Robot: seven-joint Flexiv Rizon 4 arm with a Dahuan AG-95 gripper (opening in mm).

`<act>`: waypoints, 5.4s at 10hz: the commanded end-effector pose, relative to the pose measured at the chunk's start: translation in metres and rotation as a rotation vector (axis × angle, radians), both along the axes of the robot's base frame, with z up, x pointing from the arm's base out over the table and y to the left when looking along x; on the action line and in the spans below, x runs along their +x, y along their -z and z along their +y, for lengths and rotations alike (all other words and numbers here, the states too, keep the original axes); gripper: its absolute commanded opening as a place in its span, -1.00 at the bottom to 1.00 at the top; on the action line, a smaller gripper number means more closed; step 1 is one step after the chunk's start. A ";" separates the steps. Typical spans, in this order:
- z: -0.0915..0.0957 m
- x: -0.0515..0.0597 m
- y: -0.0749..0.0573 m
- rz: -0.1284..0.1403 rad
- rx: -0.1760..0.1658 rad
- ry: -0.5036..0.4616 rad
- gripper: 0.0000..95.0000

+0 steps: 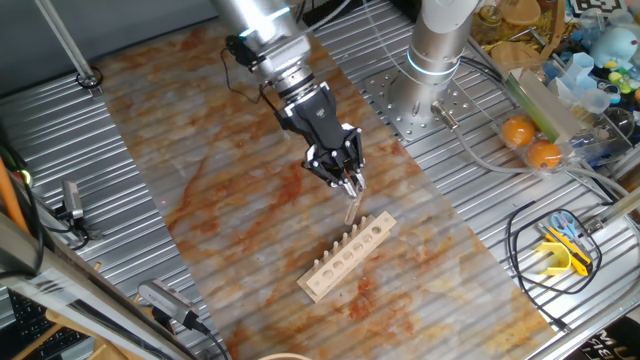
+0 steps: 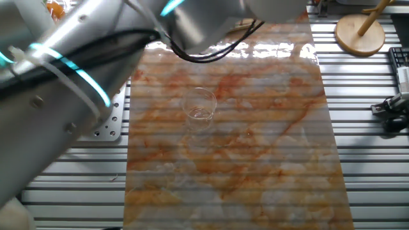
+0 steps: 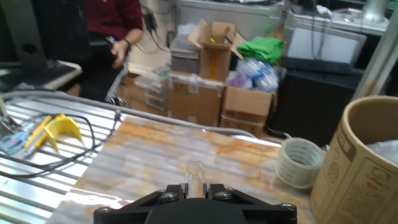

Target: Pour out the test tube

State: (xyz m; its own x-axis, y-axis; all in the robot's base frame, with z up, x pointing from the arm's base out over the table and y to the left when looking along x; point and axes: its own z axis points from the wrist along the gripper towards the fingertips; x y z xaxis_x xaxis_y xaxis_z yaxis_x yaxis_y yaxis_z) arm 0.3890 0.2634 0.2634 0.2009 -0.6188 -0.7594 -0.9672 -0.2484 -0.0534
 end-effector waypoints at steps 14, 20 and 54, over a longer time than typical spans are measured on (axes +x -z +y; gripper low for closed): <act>0.017 0.037 -0.023 -0.057 -0.090 0.077 -1.00; 0.001 0.090 -0.051 -0.067 -0.183 0.100 -1.00; -0.143 0.128 -0.054 -0.115 -0.482 0.139 -1.00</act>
